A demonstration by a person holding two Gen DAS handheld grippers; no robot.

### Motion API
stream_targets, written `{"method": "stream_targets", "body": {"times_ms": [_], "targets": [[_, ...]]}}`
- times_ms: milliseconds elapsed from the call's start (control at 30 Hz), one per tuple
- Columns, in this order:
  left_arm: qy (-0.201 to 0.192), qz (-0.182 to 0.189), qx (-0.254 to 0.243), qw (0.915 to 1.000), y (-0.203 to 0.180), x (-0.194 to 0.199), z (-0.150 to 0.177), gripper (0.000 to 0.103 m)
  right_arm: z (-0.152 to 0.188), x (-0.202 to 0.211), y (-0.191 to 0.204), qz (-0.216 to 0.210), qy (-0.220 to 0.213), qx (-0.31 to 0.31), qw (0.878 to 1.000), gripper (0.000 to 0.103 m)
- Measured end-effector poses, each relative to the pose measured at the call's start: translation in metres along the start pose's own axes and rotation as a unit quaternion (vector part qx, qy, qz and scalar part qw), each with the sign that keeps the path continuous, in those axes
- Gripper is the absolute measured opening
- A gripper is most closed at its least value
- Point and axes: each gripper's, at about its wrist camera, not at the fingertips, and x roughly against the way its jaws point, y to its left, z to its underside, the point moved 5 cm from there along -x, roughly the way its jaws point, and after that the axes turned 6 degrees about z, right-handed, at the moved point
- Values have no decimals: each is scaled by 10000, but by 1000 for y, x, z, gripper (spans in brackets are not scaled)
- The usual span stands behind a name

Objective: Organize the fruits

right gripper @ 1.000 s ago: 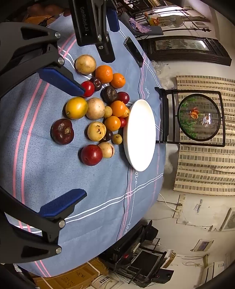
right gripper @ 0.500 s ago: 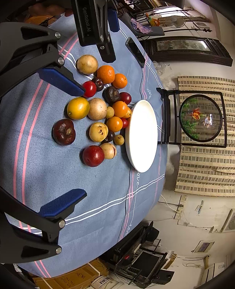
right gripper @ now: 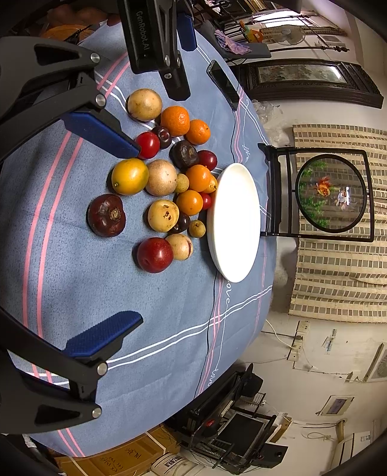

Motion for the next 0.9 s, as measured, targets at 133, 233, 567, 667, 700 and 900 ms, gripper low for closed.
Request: {"method": "stream_targets", "body": {"times_ms": [133, 233, 567, 667, 700, 900], "targets": [[-4, 3, -11, 10000, 0, 1, 0, 101, 0, 0, 0, -3, 5, -1, 10000, 102], [1, 3, -6, 10000, 0, 1, 1, 101, 0, 0, -1, 4, 14, 1, 10000, 102], [10, 12, -24, 10000, -1, 1, 1, 101, 3, 0, -1, 25, 44, 26, 10000, 102], [15, 2, -21, 10000, -1, 1, 1, 101, 2, 0, 0, 28, 49, 27, 10000, 102], [9, 7, -20, 10000, -1, 1, 2, 101, 2, 0, 0, 27, 47, 26, 10000, 102], [22, 5, -20, 10000, -1, 0, 2, 101, 2, 0, 0, 32, 64, 29, 10000, 102]]}}
